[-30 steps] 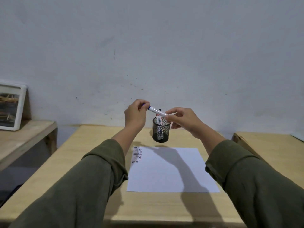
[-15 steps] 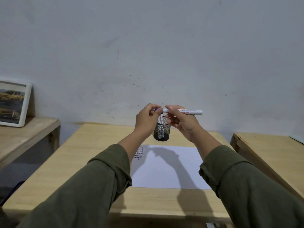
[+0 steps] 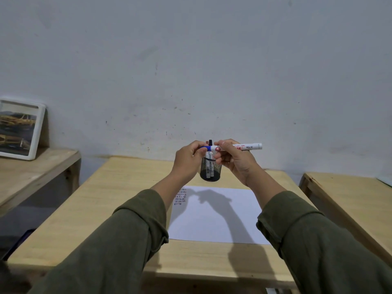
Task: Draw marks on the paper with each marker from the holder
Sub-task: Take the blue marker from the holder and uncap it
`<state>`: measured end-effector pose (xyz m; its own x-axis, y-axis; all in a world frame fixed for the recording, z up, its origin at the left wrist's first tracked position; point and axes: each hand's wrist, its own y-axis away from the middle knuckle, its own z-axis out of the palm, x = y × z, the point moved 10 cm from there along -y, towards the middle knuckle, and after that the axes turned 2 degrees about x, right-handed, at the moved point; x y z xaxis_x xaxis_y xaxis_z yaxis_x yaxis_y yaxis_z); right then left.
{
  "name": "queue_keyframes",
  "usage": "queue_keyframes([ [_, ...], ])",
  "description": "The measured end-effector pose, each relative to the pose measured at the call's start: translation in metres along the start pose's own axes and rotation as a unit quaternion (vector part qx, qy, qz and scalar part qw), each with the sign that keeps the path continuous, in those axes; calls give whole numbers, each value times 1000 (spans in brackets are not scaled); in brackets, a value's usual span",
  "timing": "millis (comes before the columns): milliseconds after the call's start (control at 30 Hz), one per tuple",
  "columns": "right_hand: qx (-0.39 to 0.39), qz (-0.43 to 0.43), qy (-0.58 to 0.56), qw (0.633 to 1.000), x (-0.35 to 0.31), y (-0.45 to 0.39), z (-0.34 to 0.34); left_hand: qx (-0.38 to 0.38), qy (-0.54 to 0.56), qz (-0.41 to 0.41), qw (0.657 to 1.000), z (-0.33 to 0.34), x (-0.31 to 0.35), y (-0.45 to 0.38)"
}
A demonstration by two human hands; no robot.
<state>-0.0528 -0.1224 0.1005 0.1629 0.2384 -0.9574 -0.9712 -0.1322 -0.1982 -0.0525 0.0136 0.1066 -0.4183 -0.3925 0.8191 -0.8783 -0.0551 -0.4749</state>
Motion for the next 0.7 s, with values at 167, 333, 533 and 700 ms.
queue_keyframes([
  [167, -9, 12, -3, 1000, 12, 0, 4, -21, -23, -3, 1000, -2, -9, 4],
  [333, -13, 20, 16, 1000, 23, -1, 10, -49, -29, -47, 997, -2, -28, 7],
  [533, -28, 15, 44, 999, 22, -2, 14, -48, -13, -143, 988, -20, -74, 11],
  [700, 2, 34, 37, 999, 43, 0, 8, 20, -20, -177, 984, -45, -100, 20],
])
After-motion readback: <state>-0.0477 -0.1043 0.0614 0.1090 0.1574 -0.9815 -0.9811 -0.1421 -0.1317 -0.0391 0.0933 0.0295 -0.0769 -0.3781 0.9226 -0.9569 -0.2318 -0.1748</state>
